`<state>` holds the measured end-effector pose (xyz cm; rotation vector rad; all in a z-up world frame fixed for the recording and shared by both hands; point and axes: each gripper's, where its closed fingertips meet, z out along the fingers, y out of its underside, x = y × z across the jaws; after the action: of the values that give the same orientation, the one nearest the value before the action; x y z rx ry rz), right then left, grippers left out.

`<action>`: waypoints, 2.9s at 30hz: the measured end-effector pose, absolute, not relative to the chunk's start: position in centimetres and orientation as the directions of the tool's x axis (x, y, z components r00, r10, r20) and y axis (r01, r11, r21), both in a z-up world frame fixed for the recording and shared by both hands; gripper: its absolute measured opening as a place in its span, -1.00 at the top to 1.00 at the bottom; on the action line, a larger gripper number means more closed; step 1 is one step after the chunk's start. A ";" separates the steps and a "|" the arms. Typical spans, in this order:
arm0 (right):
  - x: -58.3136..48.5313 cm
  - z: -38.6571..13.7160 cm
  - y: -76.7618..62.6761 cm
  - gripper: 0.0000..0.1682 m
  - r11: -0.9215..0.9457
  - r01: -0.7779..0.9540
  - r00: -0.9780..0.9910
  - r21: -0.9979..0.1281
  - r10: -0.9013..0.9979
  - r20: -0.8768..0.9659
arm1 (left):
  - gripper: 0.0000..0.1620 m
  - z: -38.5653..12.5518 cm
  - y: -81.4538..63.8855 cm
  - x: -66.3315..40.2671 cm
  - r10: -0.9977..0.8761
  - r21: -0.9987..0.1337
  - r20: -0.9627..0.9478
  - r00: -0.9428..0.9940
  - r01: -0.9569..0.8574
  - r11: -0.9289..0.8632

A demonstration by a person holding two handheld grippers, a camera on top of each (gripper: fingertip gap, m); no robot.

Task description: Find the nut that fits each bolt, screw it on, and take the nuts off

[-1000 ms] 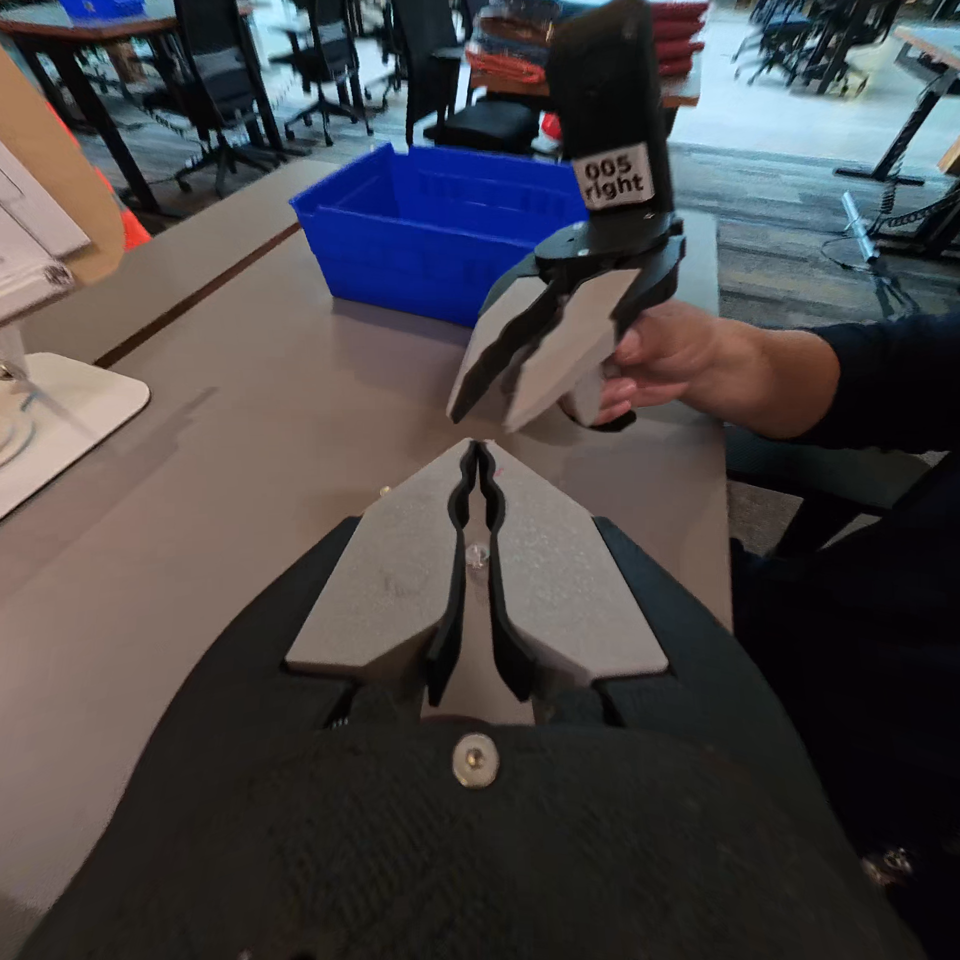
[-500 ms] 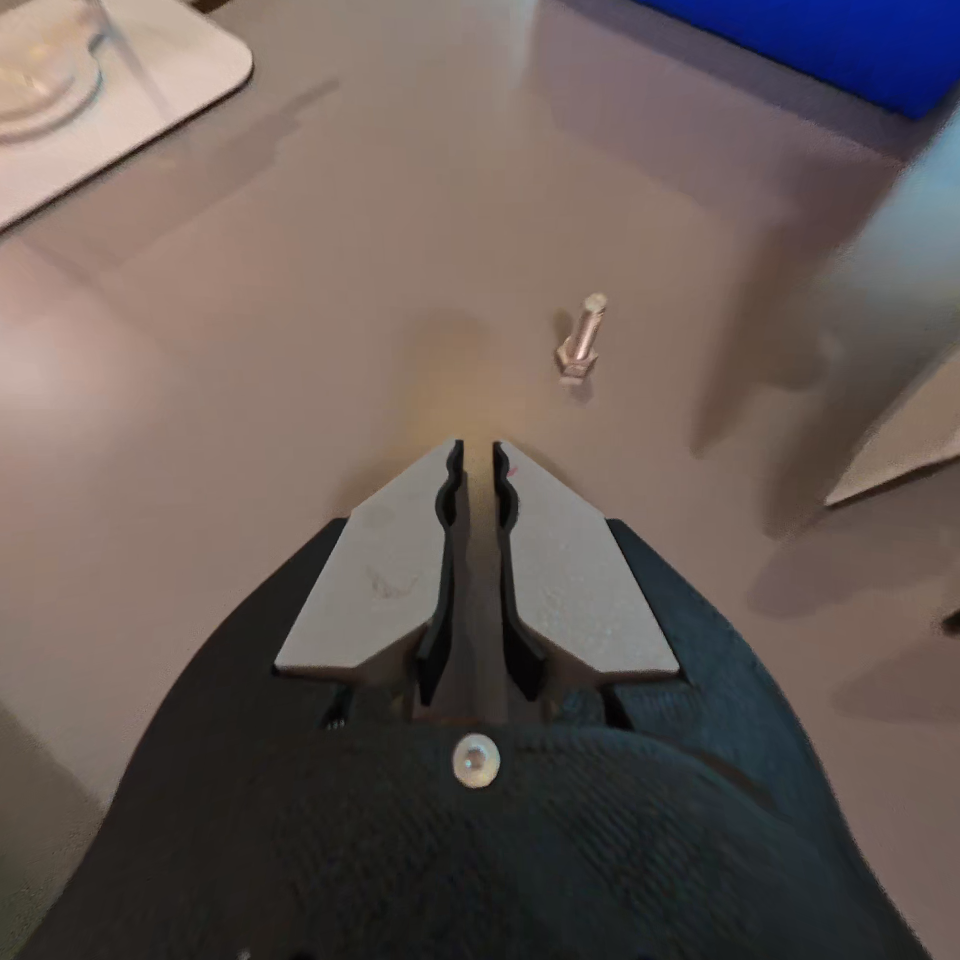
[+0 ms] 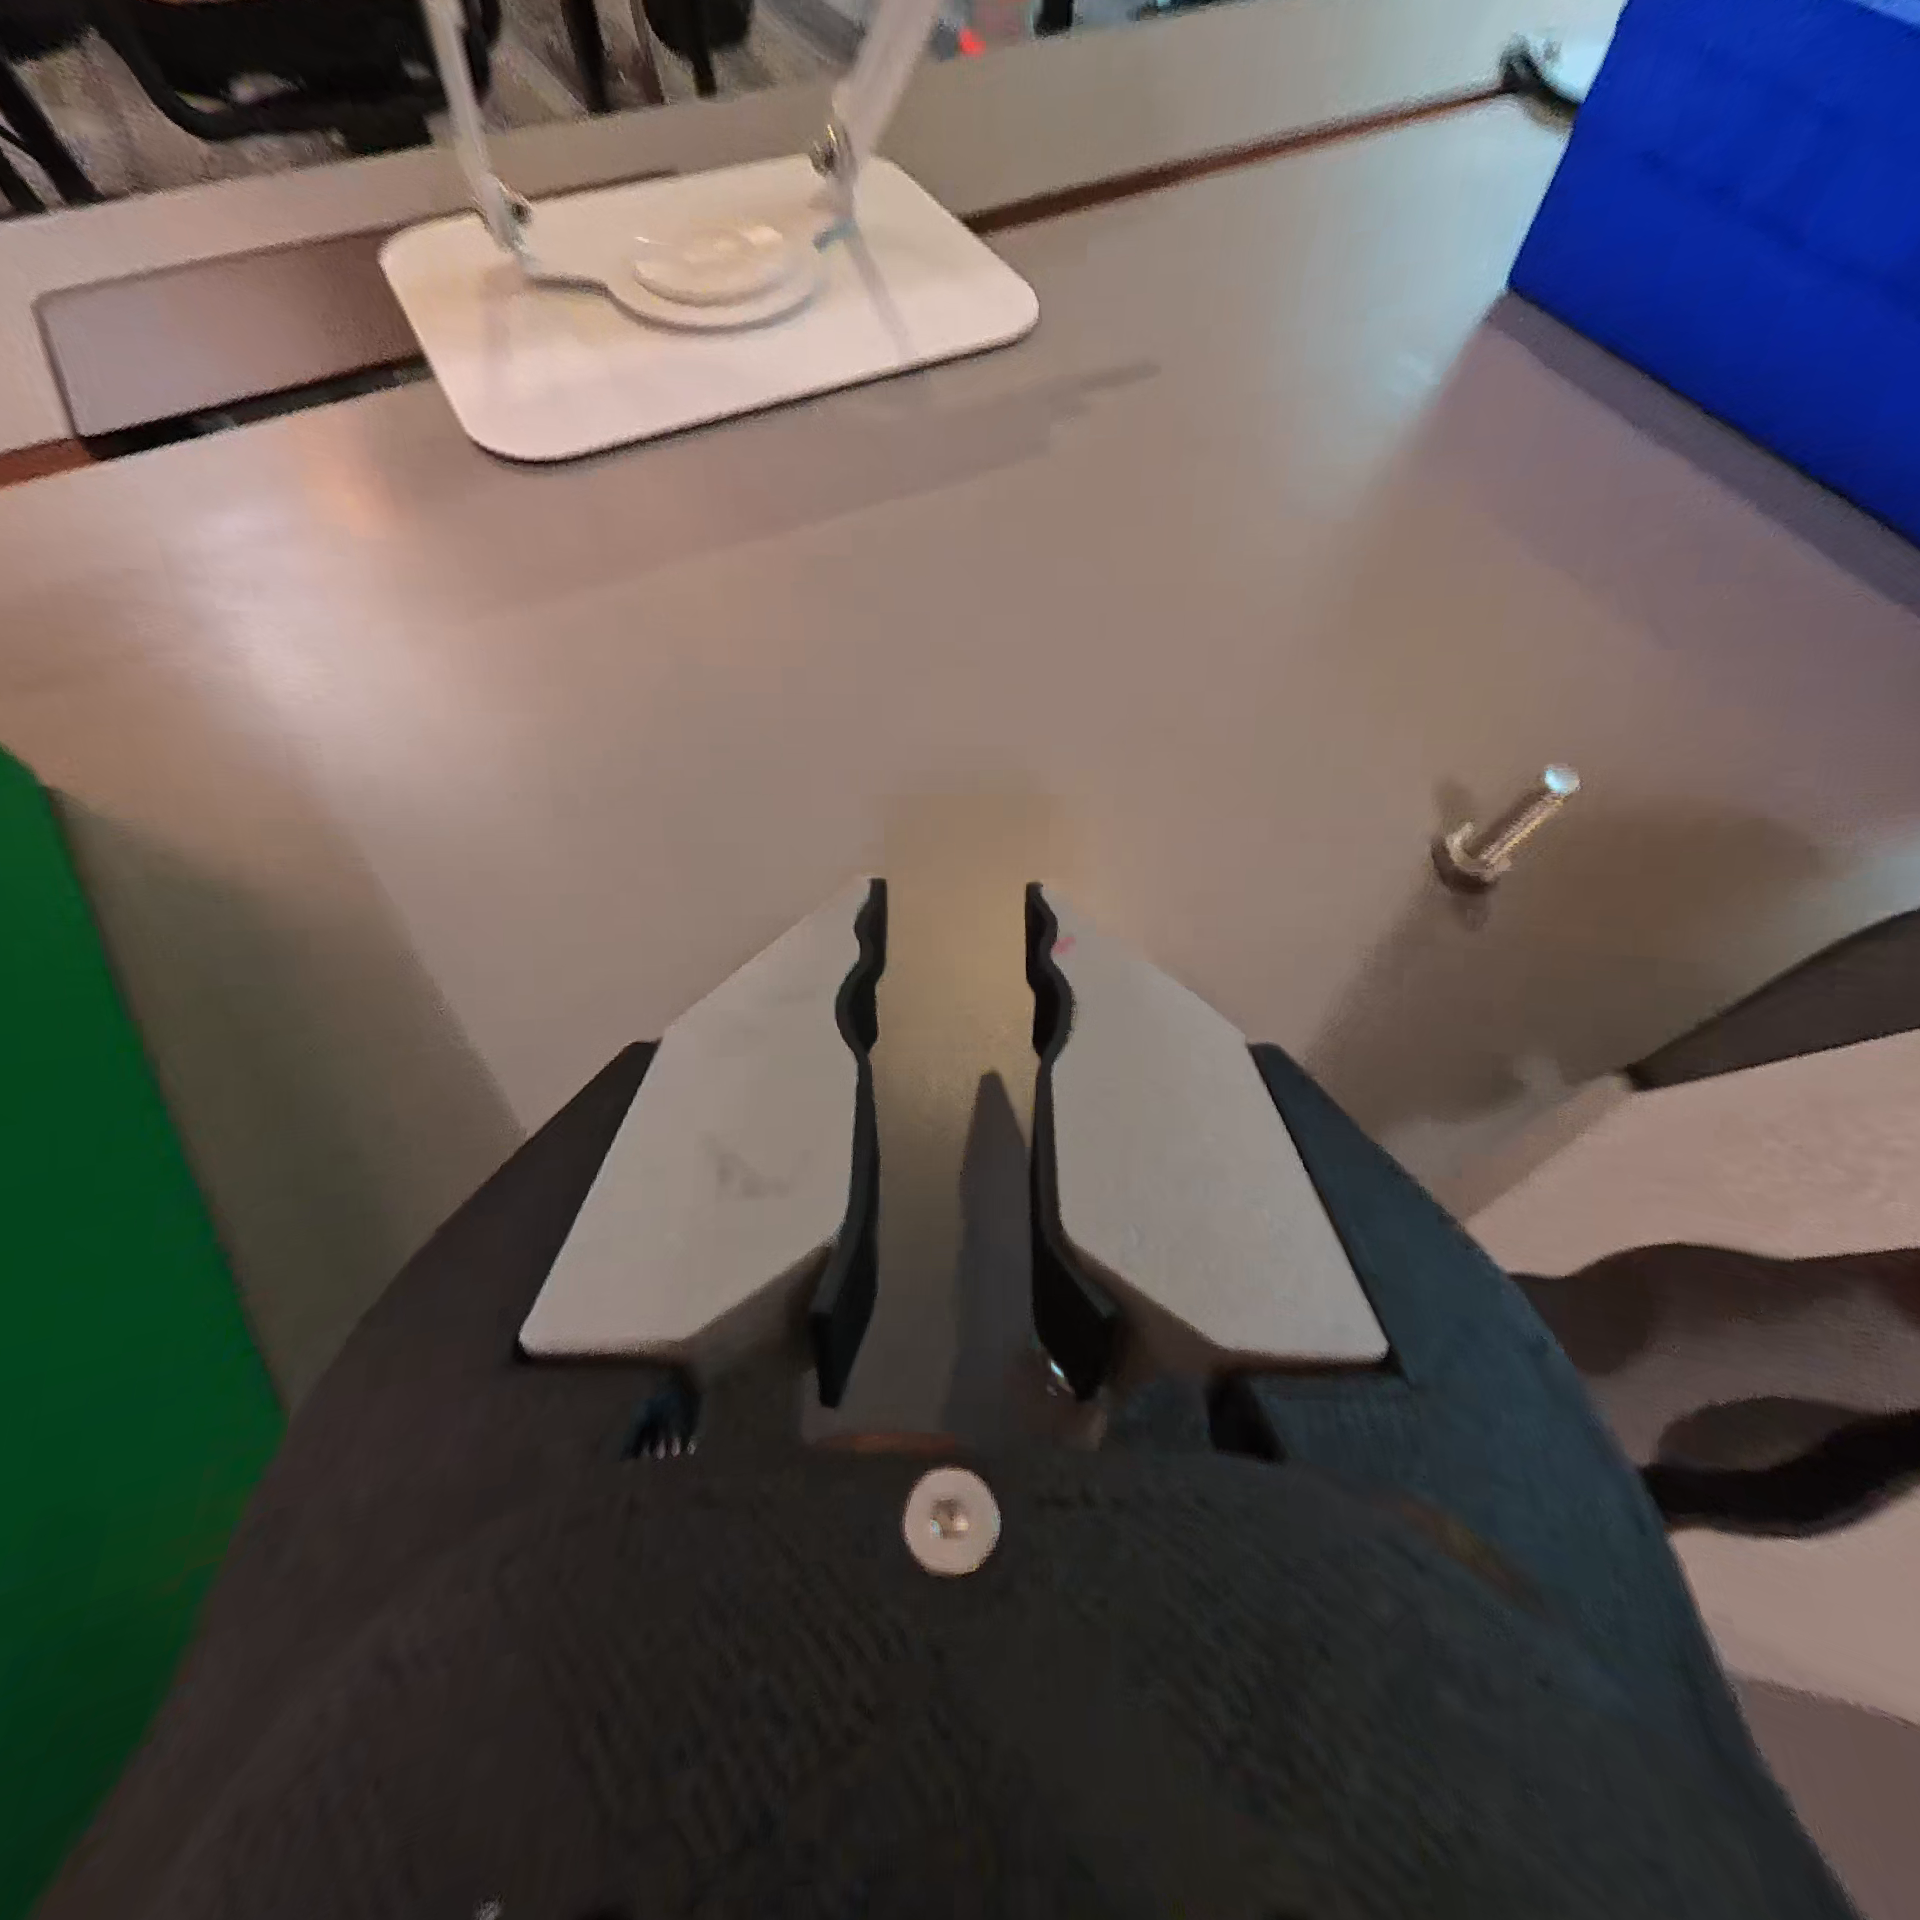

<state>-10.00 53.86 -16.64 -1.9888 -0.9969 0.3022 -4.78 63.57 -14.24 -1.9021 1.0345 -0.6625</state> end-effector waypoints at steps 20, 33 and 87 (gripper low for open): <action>-11.9 -18.2 61.3 0.79 -0.308 0.644 0.682 -0.701 0.646 0.343 | 0.58 -8.0 65.6 -7.9 -0.776 -0.966 0.099 0.622 -0.128 -0.226; -4.8 -18.4 53.1 0.97 -0.357 0.676 0.656 -0.644 0.691 0.305 | 0.58 -8.6 65.4 -7.6 -0.783 -0.960 0.088 0.615 -0.156 -0.230; 5.4 -13.1 53.3 0.82 -0.500 0.030 0.784 -0.865 0.549 -0.291 | 0.91 -15.4 52.7 6.2 -0.983 -0.813 -0.181 -0.030 -0.557 0.167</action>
<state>5.36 53.27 -13.11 -2.0126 -0.4327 0.6811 6.21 52.74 -15.39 -1.4849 1.6871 -0.7104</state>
